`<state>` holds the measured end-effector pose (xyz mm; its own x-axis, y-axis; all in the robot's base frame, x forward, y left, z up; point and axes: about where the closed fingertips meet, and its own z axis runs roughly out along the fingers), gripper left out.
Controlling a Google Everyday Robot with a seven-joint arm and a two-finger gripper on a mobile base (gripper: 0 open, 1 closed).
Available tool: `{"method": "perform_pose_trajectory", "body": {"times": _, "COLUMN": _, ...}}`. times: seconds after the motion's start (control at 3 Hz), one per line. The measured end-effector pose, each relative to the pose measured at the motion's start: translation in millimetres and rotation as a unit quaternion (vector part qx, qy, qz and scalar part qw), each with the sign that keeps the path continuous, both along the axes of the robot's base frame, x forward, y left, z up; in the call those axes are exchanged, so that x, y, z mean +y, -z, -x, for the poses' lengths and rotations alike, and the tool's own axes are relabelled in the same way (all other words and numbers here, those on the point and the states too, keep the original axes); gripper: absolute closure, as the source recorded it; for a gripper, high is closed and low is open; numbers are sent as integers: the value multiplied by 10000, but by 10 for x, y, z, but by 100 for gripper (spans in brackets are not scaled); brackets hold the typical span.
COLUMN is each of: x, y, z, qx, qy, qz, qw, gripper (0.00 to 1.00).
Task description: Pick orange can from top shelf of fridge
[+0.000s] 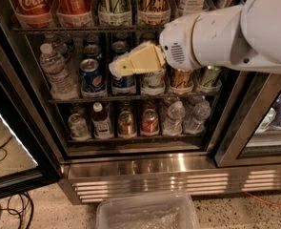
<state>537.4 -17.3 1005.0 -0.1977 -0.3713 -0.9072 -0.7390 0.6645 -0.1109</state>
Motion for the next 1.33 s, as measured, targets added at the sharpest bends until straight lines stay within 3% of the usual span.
{"method": "perform_pose_trajectory", "body": {"times": 0.33, "x": 17, "y": 14, "z": -23, "qx": 31, "qy": -28, "qz": -67, "qw": 10000, "gripper": 0}}
{"method": "perform_pose_trajectory", "body": {"times": 0.67, "x": 172, "y": 55, "z": -34, "qx": -16, "qy": 81, "qz": -168, "qw": 9998, "gripper": 0}}
{"method": "perform_pose_trajectory", "body": {"times": 1.0, "x": 207, "y": -29, "z": -79, "qx": -357, "qy": 564, "qz": -148, "qw": 9977, "gripper": 0}}
{"method": "perform_pose_trajectory", "body": {"times": 1.33, "x": 33, "y": -286, "z": -24, "qx": -896, "qy": 1121, "qz": -24, "qw": 9896, "gripper": 0}}
